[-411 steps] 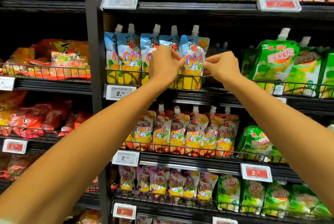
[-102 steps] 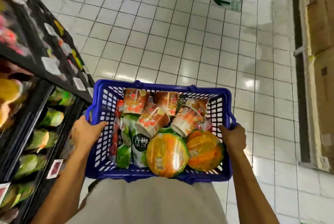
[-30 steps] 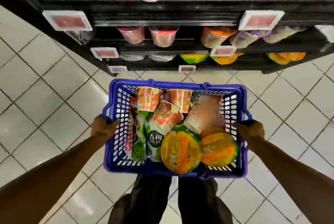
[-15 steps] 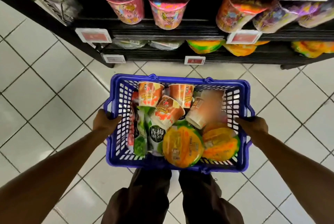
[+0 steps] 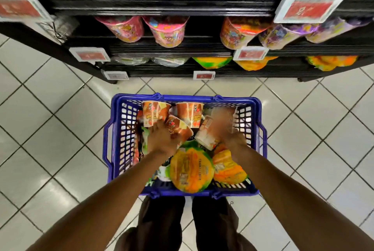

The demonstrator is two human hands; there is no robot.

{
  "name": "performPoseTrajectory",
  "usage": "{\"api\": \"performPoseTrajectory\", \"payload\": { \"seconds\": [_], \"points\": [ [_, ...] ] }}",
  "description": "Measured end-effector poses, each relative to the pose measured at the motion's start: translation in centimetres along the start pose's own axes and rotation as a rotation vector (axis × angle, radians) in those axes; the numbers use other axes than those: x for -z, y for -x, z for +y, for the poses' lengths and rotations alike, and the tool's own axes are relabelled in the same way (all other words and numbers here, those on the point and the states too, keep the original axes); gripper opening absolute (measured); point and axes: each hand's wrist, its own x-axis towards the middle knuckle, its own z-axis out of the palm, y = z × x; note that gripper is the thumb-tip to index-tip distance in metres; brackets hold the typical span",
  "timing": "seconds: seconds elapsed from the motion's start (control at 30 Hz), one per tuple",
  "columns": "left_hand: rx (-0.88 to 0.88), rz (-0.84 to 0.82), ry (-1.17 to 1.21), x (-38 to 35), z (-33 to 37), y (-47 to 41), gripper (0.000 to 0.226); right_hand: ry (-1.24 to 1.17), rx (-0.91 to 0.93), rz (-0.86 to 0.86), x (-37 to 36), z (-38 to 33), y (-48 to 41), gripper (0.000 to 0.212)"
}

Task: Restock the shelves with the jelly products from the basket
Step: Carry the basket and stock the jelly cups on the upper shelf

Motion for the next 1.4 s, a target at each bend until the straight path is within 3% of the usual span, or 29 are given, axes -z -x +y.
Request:
{"api": "performPoseTrajectory", "payload": {
  "seconds": [0.1, 0.23, 0.3, 0.4, 0.5, 0.63, 0.77, 0.9, 1.0, 1.17, 1.3, 1.4],
  "points": [
    [0.032, -0.046, -0.205, -1.0, 1.1, -1.1, 0.096, -0.059, -0.145, -0.02, -1.4, -0.6, -1.7, 0.081],
    [0.138, -0.126, -0.293, -1.0, 1.8, -1.9, 0.094, -0.047, -0.148, 0.05, -2.4, -0.7, -2.4, 0.096],
    [0.172, -0.179, -0.221, -0.7, 1.7, -2.1, 0.091, -0.051, -0.163, 0.036, -2.6, -1.1, -1.9, 0.094],
    [0.265, -0.187, -0.079, -0.3, 1.2, -2.3, 0.093, -0.115, -0.166, -0.015, -2.7, -1.8, -1.0, 0.068],
    [0.331, -0.118, 0.177, 0.0, 0.4, -1.5, 0.101, -0.09, -0.007, 0.021, -2.9, -1.5, -0.2, 0.074],
    [0.282, -0.028, 0.498, 1.4, 0.2, 1.3, 0.099, -0.294, 0.019, -0.091, -1.9, -1.5, 2.6, 0.053],
    [0.262, -0.062, 0.732, 5.1, 1.8, 4.7, 0.091, -0.3, 0.132, -0.145, 0.8, -2.6, 6.9, 0.059],
    [0.144, -0.027, 0.906, 10.8, 5.7, 10.0, 0.064, -0.327, 0.203, -0.233, 4.4, -5.3, 13.7, 0.062],
    [0.089, -0.013, 0.938, 16.2, 9.0, 15.4, 0.069, -0.384, 0.255, -0.289, 7.5, -8.2, 20.2, 0.074],
    [-0.032, -0.07, 1.097, 26.3, 13.5, 24.9, 0.059, -0.482, 0.41, -0.435, 13.3, -12.8, 32.5, 0.053],
    [-0.185, -0.055, 1.105, 34.6, 15.0, 32.6, 0.051, -0.514, 0.548, -0.542, 16.9, -15.5, 42.6, 0.06],
    [-0.309, 0.011, 1.043, 40.5, 15.7, 37.2, 0.068, -0.462, 0.712, -0.533, 18.4, -17.3, 49.0, 0.069]
  ]
}}
